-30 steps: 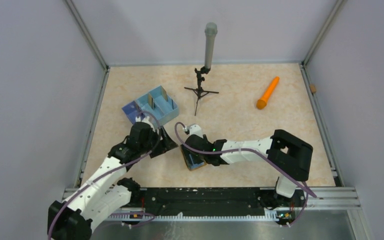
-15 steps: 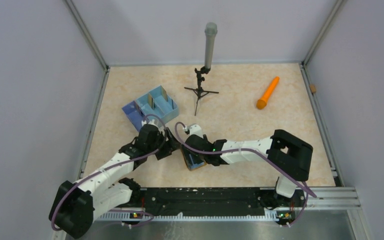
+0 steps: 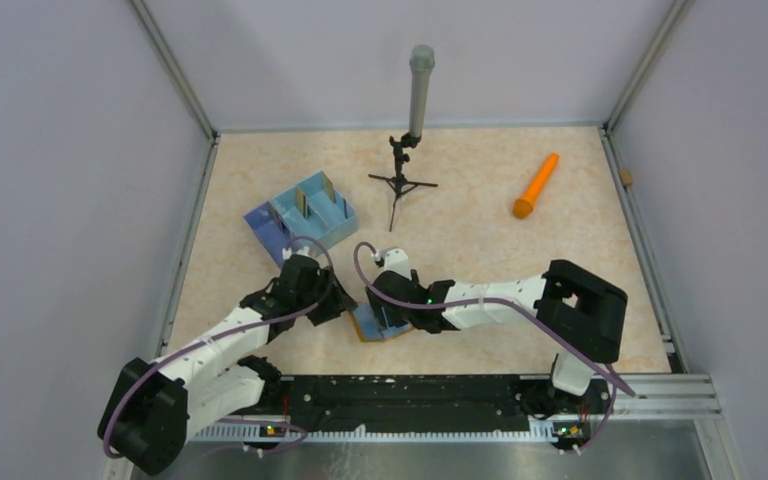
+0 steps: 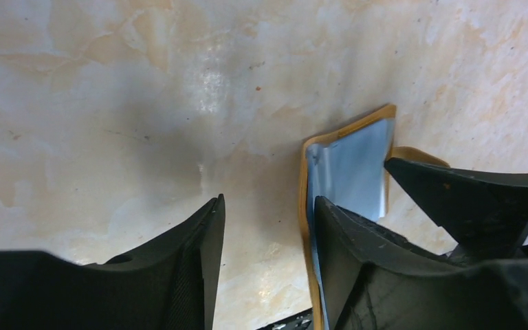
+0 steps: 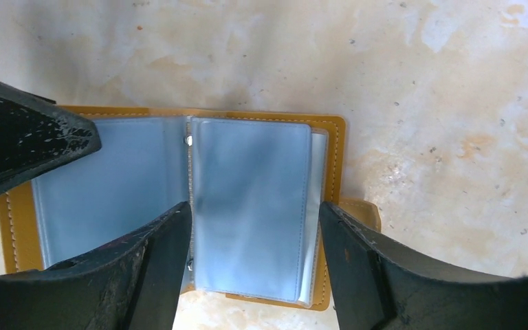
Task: Put the credit cards into the card holder
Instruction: Open the card holder at the center of the board.
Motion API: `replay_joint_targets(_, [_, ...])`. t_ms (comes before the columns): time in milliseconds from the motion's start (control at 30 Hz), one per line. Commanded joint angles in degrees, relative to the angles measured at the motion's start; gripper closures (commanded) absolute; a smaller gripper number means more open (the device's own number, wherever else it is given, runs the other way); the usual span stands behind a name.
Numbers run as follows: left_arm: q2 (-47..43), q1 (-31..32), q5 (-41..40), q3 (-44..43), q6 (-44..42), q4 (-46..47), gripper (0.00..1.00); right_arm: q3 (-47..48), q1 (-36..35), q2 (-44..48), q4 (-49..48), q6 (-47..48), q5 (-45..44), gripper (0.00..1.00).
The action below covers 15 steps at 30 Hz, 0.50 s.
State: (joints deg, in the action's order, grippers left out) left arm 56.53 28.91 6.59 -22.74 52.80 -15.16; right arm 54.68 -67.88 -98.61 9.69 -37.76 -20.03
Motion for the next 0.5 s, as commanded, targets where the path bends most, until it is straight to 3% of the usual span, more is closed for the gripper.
replay_joint_targets(0, [0.63,0.20,-0.64,1.41,-2.11,-1.83,0.50,-2.47,-0.39,1.50,5.11,-1.98,-3.97,0.33])
replay_joint_targets(167, [2.31,0.64,-1.12,1.60,-3.18,-2.10,0.63,-2.92,-0.38,3.09,8.14,-2.97,-7.97,0.37])
replay_joint_targets(467, [6.57,5.19,1.75,0.80,-5.22,7.78,0.62,-2.94,-0.37,4.39,11.40,-3.42,-10.33,0.38])
